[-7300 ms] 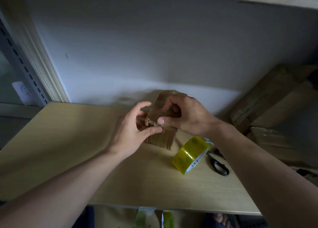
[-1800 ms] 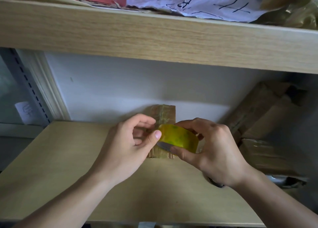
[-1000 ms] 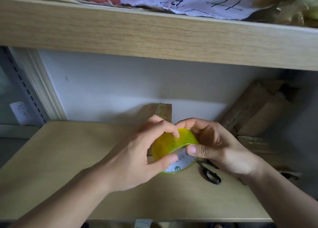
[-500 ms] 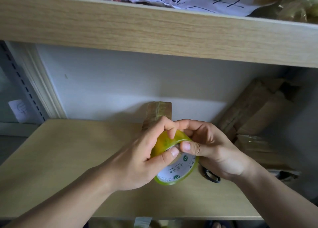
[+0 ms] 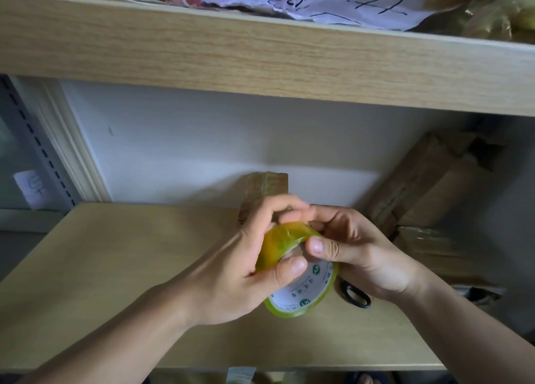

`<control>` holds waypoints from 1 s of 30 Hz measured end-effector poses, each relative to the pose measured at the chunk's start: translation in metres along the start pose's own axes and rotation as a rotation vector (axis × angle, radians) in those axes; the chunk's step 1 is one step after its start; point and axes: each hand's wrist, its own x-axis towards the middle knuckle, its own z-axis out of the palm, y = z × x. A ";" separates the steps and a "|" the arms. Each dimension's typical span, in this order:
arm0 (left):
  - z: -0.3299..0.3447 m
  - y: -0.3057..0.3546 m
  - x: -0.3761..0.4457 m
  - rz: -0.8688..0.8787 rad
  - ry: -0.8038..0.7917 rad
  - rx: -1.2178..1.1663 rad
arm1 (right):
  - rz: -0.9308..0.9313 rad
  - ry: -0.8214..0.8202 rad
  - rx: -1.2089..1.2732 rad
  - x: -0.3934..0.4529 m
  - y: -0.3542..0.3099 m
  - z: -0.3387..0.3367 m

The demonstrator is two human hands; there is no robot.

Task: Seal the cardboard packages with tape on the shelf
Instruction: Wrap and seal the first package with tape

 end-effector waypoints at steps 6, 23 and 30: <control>-0.009 -0.013 -0.001 0.023 0.144 0.156 | 0.059 0.057 -0.141 -0.004 0.001 -0.015; 0.001 0.000 0.003 0.142 0.278 0.065 | 0.175 -0.067 -0.091 -0.004 -0.006 -0.010; 0.007 -0.014 0.007 -0.189 0.270 -0.119 | 0.263 0.079 -0.015 -0.009 0.005 -0.021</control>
